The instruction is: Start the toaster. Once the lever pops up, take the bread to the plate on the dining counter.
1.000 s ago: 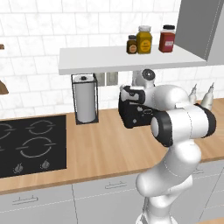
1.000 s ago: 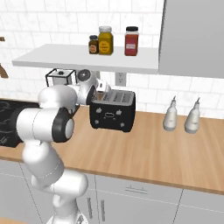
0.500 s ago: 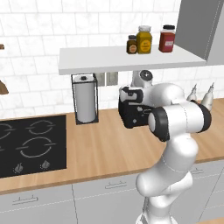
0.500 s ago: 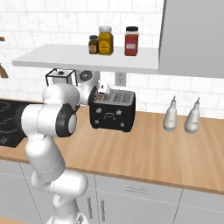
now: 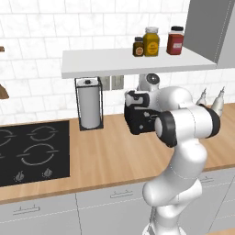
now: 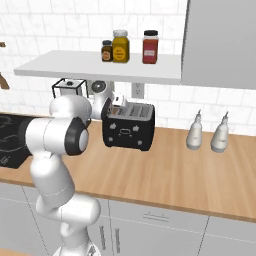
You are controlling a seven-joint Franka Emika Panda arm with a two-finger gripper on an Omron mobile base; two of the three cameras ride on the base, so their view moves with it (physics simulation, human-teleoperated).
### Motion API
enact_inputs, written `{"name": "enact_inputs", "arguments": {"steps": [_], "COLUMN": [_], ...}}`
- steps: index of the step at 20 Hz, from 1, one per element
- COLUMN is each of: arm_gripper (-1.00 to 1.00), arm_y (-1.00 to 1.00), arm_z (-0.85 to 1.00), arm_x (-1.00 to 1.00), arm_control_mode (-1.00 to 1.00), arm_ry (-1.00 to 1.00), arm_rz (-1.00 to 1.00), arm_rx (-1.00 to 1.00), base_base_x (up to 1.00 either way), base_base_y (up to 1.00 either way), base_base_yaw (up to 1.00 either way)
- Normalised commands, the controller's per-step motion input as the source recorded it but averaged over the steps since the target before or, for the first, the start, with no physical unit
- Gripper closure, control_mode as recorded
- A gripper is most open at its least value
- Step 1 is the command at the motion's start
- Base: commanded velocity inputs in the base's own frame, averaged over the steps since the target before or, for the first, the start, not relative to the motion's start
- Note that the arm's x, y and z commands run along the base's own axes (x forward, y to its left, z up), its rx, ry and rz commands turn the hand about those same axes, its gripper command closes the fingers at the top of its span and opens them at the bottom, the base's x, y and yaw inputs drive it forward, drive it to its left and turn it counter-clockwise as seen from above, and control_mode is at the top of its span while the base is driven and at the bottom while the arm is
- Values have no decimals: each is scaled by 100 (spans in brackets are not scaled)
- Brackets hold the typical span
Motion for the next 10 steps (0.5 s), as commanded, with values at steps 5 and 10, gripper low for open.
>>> {"name": "enact_inputs", "arguments": {"steps": [5, 10], "arm_gripper": [-100, -100], "arm_y": [0, 0], "arm_z": [0, 0], "arm_x": [12, 6], "arm_control_mode": [-100, -100], "arm_ry": [0, 0], "arm_rz": [0, 0], "arm_rx": [0, 0], "base_base_x": [0, 0], "base_base_y": [0, 0], "base_base_yaw": [0, 0]}}
